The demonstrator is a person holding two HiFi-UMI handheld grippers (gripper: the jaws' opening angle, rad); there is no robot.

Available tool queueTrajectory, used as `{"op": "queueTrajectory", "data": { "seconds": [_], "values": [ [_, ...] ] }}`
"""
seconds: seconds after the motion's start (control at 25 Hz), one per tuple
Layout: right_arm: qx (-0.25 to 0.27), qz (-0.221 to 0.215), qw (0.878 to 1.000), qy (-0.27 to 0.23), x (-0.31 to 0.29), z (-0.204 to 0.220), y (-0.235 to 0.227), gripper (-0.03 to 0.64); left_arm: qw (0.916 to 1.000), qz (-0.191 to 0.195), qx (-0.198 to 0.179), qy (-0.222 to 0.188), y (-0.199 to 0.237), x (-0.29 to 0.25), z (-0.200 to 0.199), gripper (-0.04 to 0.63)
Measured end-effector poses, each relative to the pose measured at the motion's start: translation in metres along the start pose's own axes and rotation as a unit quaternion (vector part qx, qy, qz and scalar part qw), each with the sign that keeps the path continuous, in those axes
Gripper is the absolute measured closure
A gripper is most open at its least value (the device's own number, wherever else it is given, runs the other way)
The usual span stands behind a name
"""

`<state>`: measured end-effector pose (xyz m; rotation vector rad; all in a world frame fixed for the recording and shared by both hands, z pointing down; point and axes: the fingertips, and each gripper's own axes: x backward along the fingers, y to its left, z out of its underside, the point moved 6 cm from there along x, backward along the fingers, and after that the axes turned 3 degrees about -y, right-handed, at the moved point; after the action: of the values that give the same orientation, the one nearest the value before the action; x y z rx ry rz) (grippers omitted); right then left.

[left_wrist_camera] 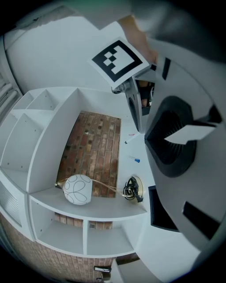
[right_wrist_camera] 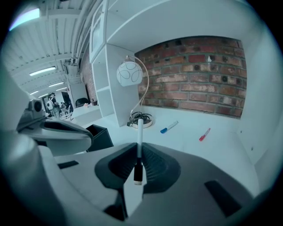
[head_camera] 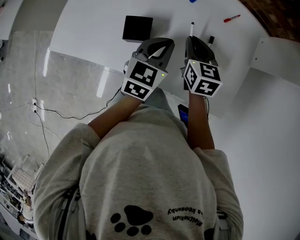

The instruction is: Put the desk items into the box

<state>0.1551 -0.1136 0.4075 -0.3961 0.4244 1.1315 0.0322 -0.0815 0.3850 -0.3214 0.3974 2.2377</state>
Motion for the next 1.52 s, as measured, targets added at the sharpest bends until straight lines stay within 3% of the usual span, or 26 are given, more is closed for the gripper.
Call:
{"op": "queueTrajectory", "data": {
  "seconds": [0.32,0.56,1.16,1.52],
  "values": [
    [0.026,0.017,0.996,-0.078,0.017,-0.019,0.01,0.571,0.9999,-0.006,-0.007,-0.011,0.0,0.013,-0.005,0.591],
    [0.034,0.006,0.992,-0.119,0.02,-0.029,0.022,0.571,0.9995,-0.022,-0.009,-0.02,0.003,0.022,-0.008,0.591],
    [0.05,-0.065,0.985,-0.15,-0.001,-0.048,0.07,0.571,0.9971,-0.072,0.001,-0.024,0.032,0.052,-0.006,0.591],
    [0.066,-0.119,0.979,-0.152,-0.024,-0.057,0.107,0.571,0.9919,-0.122,0.017,-0.028,0.062,0.077,-0.002,0.591]
  ]
}}
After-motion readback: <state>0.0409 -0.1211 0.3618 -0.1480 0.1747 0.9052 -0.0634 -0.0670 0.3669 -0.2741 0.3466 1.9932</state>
